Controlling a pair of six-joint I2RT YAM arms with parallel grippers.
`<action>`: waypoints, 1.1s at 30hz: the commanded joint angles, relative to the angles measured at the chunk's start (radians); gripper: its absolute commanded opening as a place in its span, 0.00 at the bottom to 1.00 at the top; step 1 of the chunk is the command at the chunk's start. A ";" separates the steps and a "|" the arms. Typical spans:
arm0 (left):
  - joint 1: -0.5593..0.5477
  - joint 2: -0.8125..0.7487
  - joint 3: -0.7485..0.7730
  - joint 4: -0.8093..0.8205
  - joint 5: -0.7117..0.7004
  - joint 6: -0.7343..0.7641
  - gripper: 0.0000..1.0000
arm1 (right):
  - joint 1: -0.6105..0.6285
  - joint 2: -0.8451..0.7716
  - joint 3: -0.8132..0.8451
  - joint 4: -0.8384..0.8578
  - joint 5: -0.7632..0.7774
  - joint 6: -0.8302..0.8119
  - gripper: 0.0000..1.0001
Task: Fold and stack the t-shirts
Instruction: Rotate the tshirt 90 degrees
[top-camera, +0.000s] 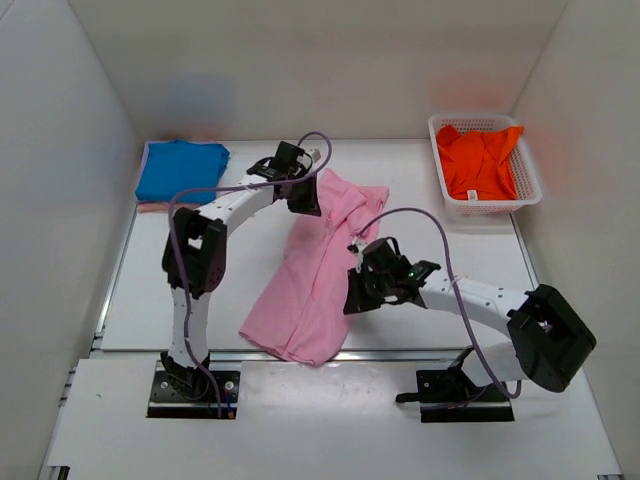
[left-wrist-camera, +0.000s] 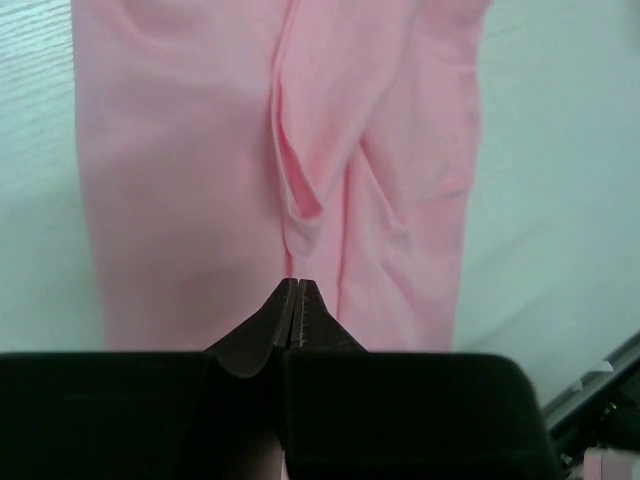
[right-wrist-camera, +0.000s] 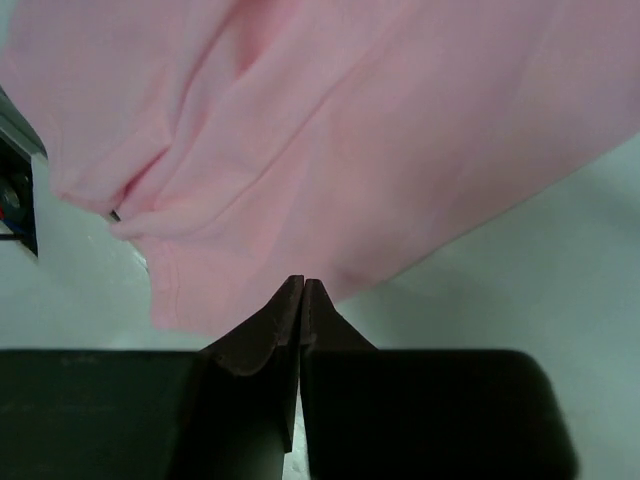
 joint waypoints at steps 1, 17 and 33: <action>0.000 0.104 0.117 0.013 -0.026 -0.001 0.00 | 0.051 -0.003 -0.052 0.229 -0.066 0.113 0.01; 0.030 0.419 0.359 0.030 -0.156 -0.203 0.00 | -0.026 0.161 -0.089 0.089 0.049 -0.034 0.00; 0.139 0.581 0.861 -0.117 0.102 -0.274 0.07 | -0.221 0.326 0.210 -0.091 -0.045 -0.403 0.00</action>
